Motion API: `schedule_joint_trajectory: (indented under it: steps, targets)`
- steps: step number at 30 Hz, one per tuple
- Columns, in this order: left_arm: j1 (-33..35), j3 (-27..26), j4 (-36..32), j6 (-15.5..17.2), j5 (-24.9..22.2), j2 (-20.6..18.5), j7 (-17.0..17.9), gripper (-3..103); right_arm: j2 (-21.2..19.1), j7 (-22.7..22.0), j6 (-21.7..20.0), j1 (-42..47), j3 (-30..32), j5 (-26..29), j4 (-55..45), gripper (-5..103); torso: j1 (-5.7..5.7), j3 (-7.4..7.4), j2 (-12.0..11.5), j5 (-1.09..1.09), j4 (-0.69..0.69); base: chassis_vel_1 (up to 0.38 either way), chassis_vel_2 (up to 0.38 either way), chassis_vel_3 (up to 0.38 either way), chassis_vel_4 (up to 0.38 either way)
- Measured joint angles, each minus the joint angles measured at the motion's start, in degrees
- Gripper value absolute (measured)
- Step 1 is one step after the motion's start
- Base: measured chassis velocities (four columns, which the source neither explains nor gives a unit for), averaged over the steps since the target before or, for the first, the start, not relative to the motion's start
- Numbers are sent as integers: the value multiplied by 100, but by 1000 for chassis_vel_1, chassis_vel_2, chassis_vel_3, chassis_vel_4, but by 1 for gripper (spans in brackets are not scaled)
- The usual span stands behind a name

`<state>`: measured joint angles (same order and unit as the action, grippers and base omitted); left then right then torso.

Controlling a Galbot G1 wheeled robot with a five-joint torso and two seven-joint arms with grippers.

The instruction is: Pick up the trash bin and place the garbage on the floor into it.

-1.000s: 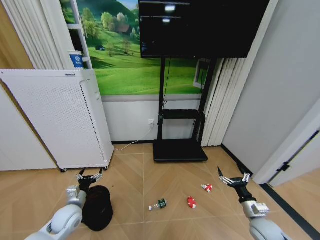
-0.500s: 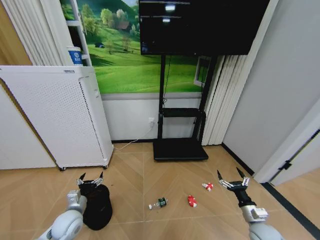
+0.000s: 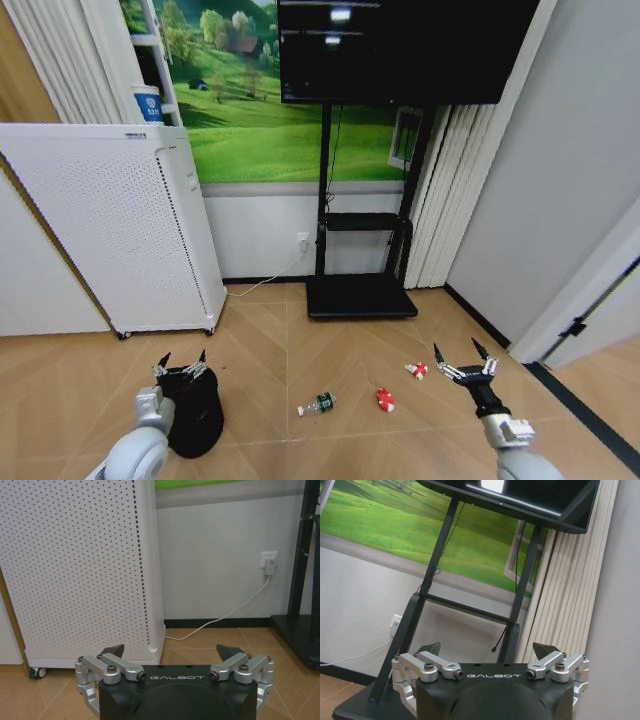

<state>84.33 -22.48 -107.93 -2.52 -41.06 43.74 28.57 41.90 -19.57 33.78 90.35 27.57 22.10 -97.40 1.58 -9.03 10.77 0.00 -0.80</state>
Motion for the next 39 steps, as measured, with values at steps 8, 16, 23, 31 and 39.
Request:
schedule_joint_trajectory:
  steps: [8,16,23,31,39]
  targets:
    - [752,-595,-236,-5,97,86,62,100,139,100,31,28,-107,-158,129,100,-48,154,-202,1,0,0,0,0,0]
    - [1077,-832,-306,-99,121,225,-2,100,205,121,21,82,-122,-218,162,100,-49,187,-235,-1,-1,0,0,0,0]
    - [1961,-1373,-454,-86,724,625,-35,100,432,324,208,60,-212,-382,449,100,-46,188,-231,1,-1,0,0,0,0]
    - [2261,-1434,-371,-236,972,862,-121,100,481,835,505,-337,-501,-439,588,100,-37,169,-206,2,1,0,0,0,0]
    - [2257,-1449,-141,-257,991,1103,15,100,456,927,616,-351,-497,-451,831,100,-35,161,-194,0,0,0,0,0,0]
